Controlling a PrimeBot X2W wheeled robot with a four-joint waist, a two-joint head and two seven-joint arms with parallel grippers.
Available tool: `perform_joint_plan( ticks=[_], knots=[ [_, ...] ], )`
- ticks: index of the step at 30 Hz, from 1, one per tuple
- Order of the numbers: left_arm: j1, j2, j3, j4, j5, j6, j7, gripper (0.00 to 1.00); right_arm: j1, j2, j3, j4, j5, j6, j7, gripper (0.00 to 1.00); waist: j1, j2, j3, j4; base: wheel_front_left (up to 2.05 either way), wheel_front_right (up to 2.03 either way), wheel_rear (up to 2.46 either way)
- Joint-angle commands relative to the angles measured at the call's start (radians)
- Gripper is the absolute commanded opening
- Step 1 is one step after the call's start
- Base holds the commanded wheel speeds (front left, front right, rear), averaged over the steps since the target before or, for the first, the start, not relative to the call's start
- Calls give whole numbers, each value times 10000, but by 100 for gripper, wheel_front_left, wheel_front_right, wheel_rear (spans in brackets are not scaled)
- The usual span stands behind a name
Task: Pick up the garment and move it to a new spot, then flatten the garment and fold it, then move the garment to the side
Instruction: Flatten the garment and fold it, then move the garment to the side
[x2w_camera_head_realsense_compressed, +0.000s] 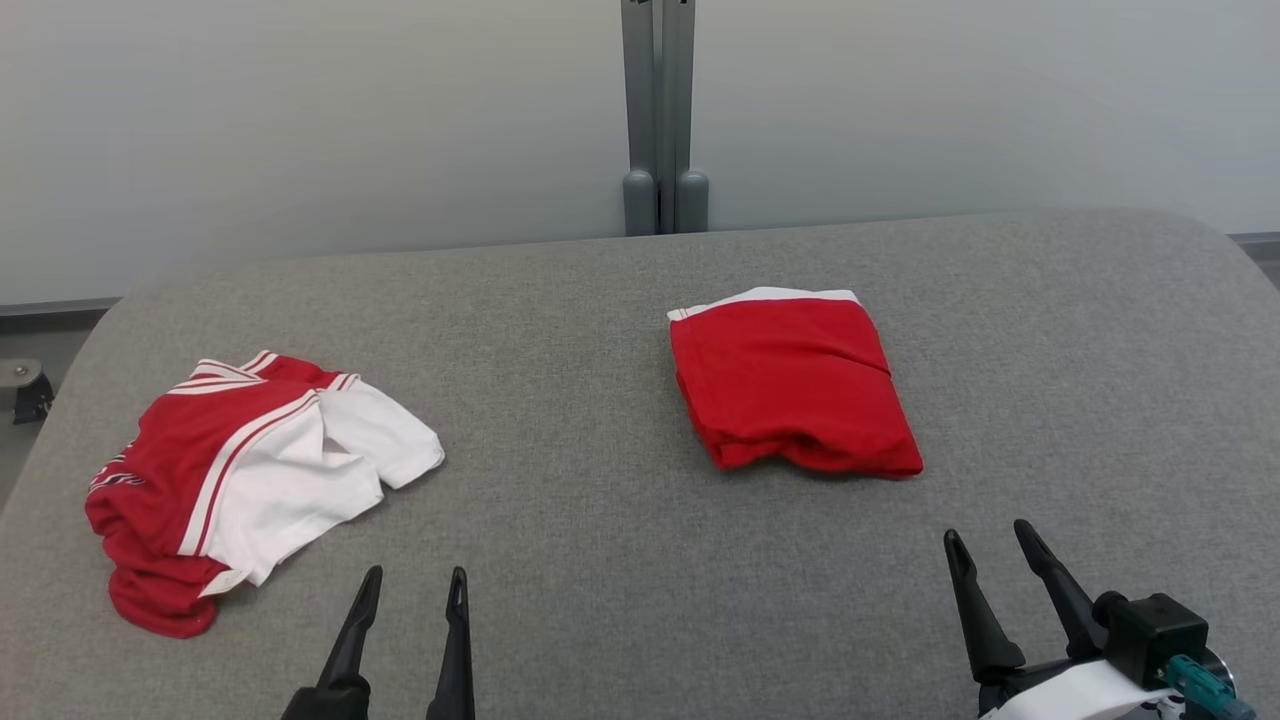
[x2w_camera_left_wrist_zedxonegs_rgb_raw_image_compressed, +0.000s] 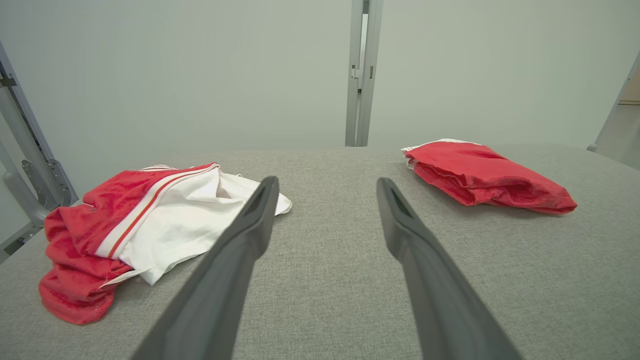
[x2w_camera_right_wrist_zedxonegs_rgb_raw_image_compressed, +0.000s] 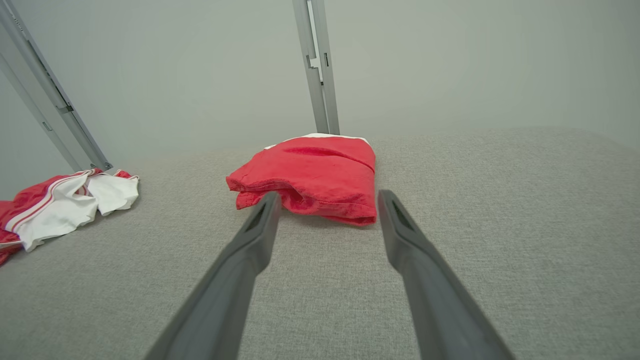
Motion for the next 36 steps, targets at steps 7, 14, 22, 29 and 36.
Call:
perform_joint_plan(
  ticks=[7, 14, 22, 29, 36],
  knots=[
    [-128, 24, -31, -90, 68, -44, -3, 100, -95, 38, -102, -110, -44, 0, -28, 100, 0, 0, 314, 52, 0, 0, 0],
    [-521, 24, -188, -294, 173, -82, -3, 100, -577, 88, -242, -111, 268, 0, -28, 100, 0, 0, 996, 212, 0, 0, 0],
    [-1320, 24, -531, -530, 221, -185, -3, 100, -2204, -159, -332, 623, 1204, 0, -28, 100, 0, 0, 2131, 458, 0, 0, 0],
    [-2073, 24, -932, -584, 214, -257, -3, 100, -4361, -1100, 91, 2499, 2731, 0, 245, 100, 0, 0, 3016, 788, 0, 0, 0],
    [-2608, 24, -1262, -588, 95, -245, -3, 100, -6197, -1892, 433, 4058, 4437, 0, 2124, 100, 0, 0, 3808, 1136, 0, 0, 0]
  ],
)
